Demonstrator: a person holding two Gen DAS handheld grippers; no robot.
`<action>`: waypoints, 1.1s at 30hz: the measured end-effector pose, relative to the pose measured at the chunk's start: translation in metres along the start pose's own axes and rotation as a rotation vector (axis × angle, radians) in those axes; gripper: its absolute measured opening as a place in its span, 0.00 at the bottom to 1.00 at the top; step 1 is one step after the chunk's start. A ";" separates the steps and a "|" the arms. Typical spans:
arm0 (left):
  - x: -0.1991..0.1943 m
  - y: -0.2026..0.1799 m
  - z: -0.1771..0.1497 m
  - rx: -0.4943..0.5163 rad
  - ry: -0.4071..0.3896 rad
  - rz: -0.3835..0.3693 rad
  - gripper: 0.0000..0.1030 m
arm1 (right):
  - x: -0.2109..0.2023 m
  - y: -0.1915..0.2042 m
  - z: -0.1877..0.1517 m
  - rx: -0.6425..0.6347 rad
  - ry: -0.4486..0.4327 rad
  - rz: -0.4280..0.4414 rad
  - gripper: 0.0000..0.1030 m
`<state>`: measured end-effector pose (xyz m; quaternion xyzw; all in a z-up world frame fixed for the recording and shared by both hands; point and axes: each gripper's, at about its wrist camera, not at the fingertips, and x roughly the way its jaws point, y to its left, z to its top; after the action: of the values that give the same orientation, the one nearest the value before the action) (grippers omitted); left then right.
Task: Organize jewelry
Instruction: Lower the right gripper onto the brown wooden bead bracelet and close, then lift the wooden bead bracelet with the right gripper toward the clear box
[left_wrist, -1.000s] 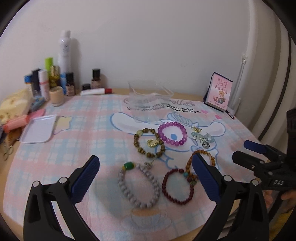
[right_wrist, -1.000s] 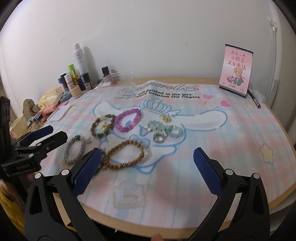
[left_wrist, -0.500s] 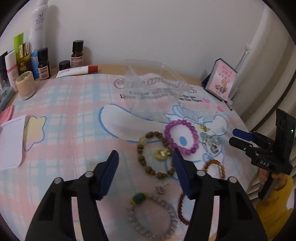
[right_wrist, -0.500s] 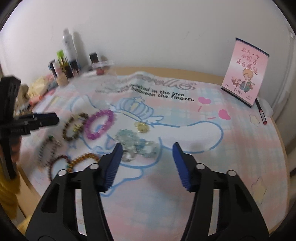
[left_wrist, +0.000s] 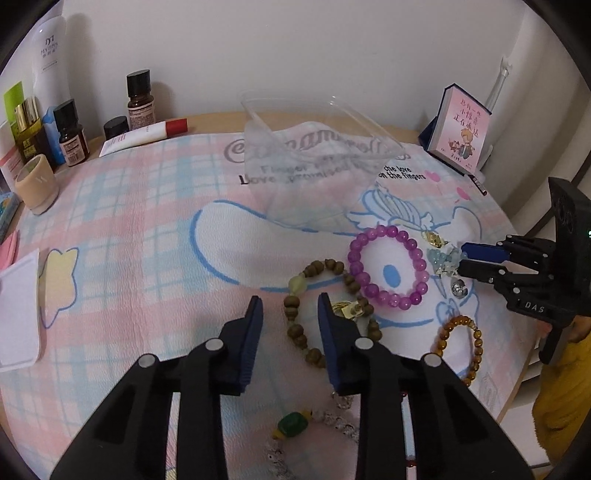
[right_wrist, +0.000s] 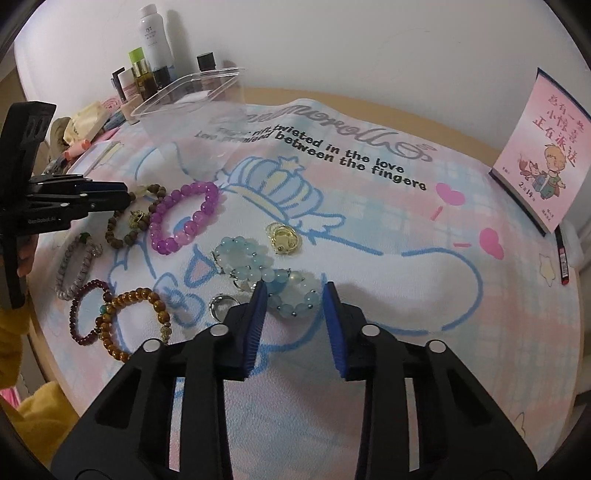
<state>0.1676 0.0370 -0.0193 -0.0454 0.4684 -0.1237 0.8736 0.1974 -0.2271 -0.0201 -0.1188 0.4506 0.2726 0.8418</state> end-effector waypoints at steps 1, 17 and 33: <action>0.001 0.001 0.000 -0.006 0.002 -0.003 0.27 | 0.001 -0.001 0.001 -0.002 0.001 0.003 0.27; 0.001 0.000 0.000 0.022 -0.025 0.043 0.09 | -0.004 -0.001 0.001 0.010 -0.069 -0.031 0.08; -0.042 -0.018 0.007 0.059 -0.147 -0.008 0.09 | -0.033 0.009 0.009 -0.016 -0.147 -0.032 0.08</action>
<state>0.1484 0.0298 0.0221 -0.0307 0.3991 -0.1374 0.9060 0.1838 -0.2273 0.0130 -0.1125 0.3832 0.2708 0.8759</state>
